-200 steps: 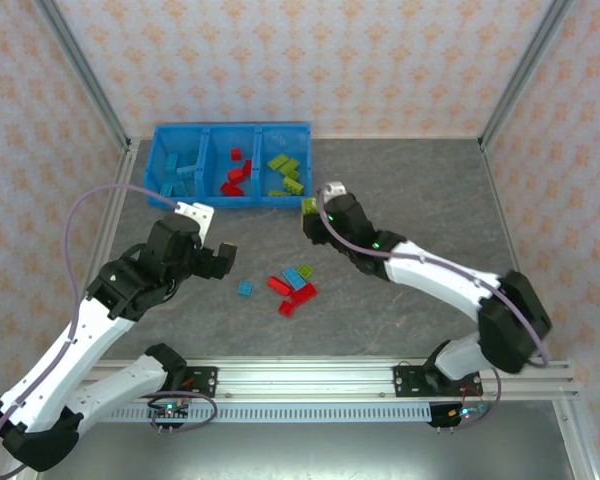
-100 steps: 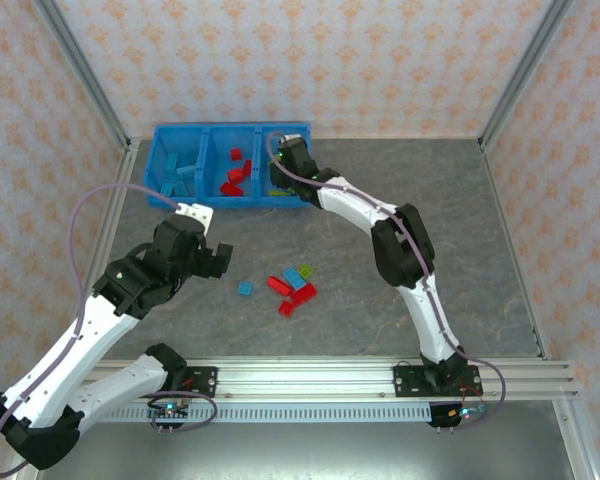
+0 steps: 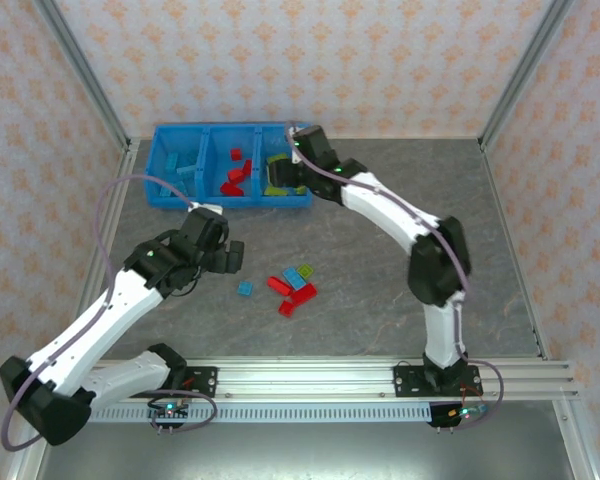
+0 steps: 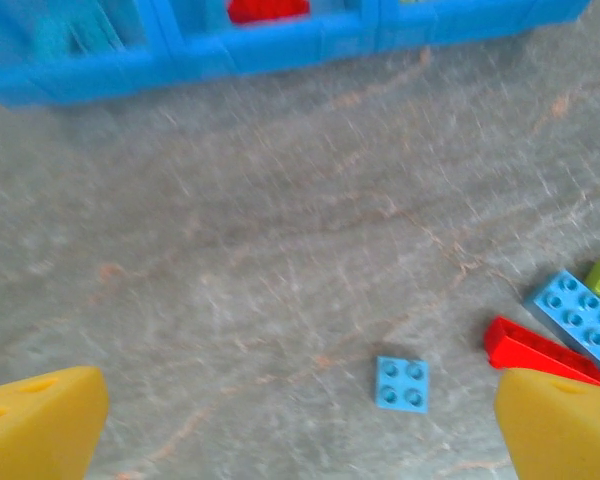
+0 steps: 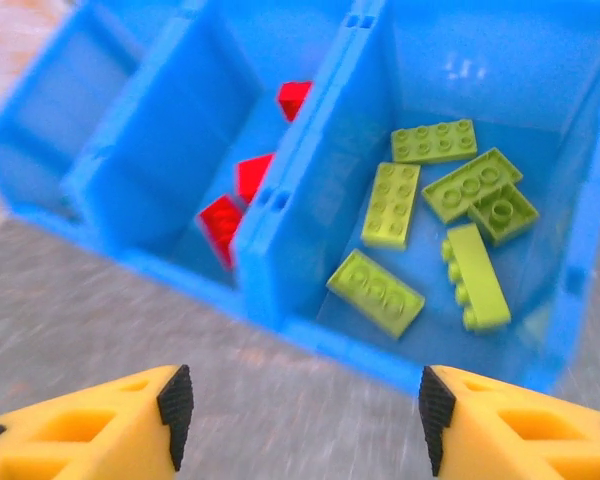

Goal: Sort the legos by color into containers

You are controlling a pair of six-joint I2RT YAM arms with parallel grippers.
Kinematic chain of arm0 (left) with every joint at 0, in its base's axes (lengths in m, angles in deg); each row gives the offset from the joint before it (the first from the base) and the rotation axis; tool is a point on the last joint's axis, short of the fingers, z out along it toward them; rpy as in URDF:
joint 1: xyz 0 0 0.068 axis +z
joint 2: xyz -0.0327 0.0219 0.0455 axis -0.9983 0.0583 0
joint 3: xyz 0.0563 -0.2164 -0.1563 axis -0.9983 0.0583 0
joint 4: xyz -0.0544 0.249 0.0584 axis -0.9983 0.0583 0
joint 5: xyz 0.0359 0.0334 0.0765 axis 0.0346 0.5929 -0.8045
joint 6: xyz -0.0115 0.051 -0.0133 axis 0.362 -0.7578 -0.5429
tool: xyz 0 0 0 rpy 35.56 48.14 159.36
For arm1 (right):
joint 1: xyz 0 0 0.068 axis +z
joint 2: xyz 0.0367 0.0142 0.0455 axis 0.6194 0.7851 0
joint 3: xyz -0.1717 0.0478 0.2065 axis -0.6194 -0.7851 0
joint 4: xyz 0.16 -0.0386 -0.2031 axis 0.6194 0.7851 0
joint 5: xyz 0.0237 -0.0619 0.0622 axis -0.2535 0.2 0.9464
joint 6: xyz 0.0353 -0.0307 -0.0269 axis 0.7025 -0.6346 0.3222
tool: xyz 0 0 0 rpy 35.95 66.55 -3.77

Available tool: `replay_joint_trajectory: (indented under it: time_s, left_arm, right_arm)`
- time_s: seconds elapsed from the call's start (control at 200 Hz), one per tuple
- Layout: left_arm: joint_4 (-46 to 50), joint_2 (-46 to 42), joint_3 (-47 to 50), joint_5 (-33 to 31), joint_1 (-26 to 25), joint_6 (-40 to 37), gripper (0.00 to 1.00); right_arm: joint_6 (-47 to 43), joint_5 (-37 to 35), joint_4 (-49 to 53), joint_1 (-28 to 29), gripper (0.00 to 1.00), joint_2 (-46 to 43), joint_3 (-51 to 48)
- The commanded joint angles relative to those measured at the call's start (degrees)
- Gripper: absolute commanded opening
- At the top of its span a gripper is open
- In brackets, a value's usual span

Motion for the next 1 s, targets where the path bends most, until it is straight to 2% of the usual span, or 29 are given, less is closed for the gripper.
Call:
replay_joint_trajectory:
  time_s: [0.0, 0.175, 0.355, 0.706, 0.876, 0.991]
  left_arm:
    - [-0.1, 4.2, 2.3, 7.8, 0.1, 7.1, 0.99]
    - [-6.0, 12.8, 6.6, 13.1, -0.7, 6.6, 0.91]
    - [-11.3, 20.8, 8.6, 17.3, -0.9, 5.9, 0.76]
    - [-14.8, 30.2, 9.5, 13.1, -0.9, 7.4, 0.51]
    - [-16.5, 30.1, 11.2, 13.4, -0.9, 8.1, 0.33]
    - [-16.9, 26.6, 11.4, 13.2, -0.9, 8.3, 0.25]
  right_arm:
    - [0.1, 6.9, 0.2, 0.4, 0.67, -15.7, -10.5]
    - [2.8, 10.9, -1.4, 1.2, 0.76, -34.4, -31.1]
    - [9.1, 10.7, -0.4, 1.2, 0.83, -44.6, -42.5]
    - [11.3, 9.6, 2.3, 1.1, 0.85, -44.3, -43.1]
    - [12.2, 10.6, 3.7, 1.1, 0.85, -42.6, -42.6]
    - [12.0, 11.3, 7.1, 1.2, 0.84, -39.4, -41.2]
